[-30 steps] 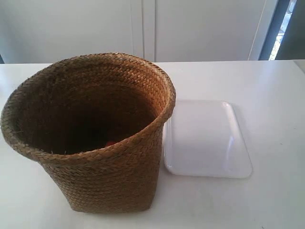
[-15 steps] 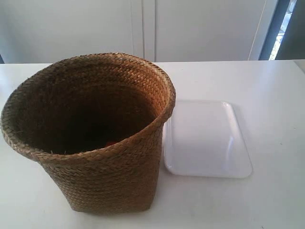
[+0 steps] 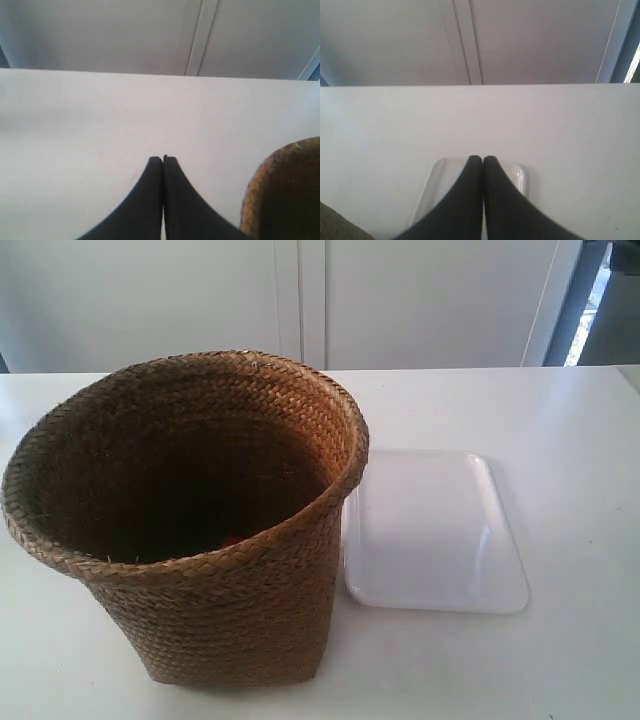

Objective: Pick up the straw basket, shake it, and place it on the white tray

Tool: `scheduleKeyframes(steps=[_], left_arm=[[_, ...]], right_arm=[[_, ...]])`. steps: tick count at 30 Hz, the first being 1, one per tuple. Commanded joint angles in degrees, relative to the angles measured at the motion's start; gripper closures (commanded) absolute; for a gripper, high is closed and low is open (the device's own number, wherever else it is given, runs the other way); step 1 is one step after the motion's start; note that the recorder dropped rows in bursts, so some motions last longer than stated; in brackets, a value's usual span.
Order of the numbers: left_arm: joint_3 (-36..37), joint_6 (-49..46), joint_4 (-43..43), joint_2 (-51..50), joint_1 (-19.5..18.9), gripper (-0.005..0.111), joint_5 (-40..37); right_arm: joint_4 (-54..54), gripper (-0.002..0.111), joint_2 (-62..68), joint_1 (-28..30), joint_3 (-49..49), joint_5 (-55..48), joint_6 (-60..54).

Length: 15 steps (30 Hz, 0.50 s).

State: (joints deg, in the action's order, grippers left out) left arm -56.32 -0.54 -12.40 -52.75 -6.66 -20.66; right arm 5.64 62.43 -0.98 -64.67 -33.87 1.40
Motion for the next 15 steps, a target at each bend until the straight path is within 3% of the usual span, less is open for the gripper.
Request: scheduleKeyframes(steps=[1,5,9,15], left_arm=[[-8.6,0.5,-0.5,-6.9,-2.9,0.107,-9.0],[-16.6,-2.2,-3.6,-14.4,-3.1,0.107,-21.2],[-22.1,-10.8,-9.7,-19.0,-3.1,0.107,-33.9],[-22.4,-13.0,-9.6,-18.2,-3.1,0.107,-36.9]], right_arm=[[-0.3,0.108,6.4,0.5,-8.5,-8.4,-1.4],[2.1,0.105,12.4,0.5,-15.1,-15.1,-1.8],[7.0,0.092,16.7,0.3,-20.1,-23.7,-6.1],[9.2,0.091,17.2,0.3,-19.9,-23.9,-6.4]])
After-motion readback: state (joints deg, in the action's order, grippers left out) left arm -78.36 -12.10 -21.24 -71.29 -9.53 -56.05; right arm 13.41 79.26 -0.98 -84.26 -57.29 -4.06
